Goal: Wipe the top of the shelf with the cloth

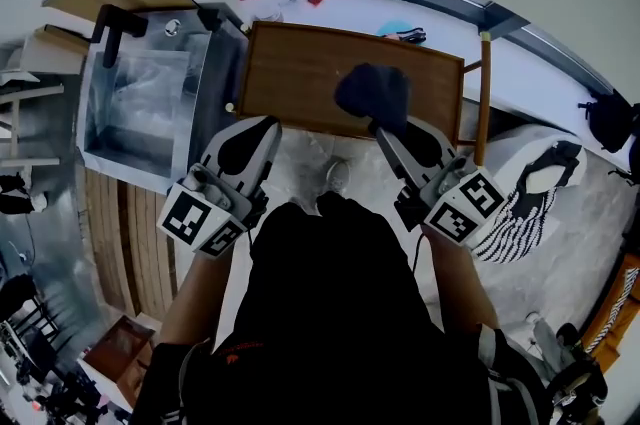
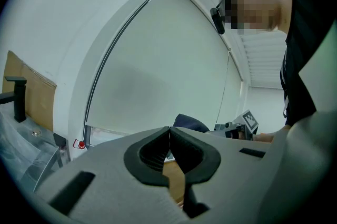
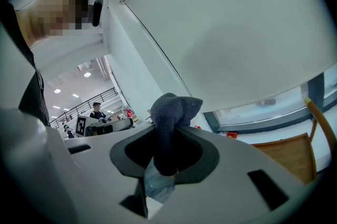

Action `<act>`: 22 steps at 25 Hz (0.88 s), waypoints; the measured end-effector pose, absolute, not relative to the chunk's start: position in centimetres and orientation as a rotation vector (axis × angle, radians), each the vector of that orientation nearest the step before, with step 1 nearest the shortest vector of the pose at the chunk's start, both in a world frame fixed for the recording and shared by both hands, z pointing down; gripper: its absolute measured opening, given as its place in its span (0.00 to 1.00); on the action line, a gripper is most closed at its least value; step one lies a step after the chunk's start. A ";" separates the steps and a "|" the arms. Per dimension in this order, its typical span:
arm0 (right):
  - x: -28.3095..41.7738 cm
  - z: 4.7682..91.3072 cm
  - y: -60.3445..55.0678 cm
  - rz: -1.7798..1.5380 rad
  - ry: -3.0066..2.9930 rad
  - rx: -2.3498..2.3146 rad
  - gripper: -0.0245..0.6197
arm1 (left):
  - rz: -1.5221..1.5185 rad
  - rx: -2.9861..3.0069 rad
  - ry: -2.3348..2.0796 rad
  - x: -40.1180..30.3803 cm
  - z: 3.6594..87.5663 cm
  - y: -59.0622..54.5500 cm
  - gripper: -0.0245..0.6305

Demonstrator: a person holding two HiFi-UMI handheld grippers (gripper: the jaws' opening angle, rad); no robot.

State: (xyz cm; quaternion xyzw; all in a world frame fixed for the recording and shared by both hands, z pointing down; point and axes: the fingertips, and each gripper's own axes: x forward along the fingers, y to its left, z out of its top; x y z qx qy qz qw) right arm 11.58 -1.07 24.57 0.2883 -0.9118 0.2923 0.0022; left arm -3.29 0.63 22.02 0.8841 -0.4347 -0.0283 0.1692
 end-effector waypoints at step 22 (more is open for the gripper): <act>1.7 32.9 -10.5 0.918 -2.717 0.995 0.17 | 0.027 2.463 -1.146 -10.5 28.9 -4.4 0.07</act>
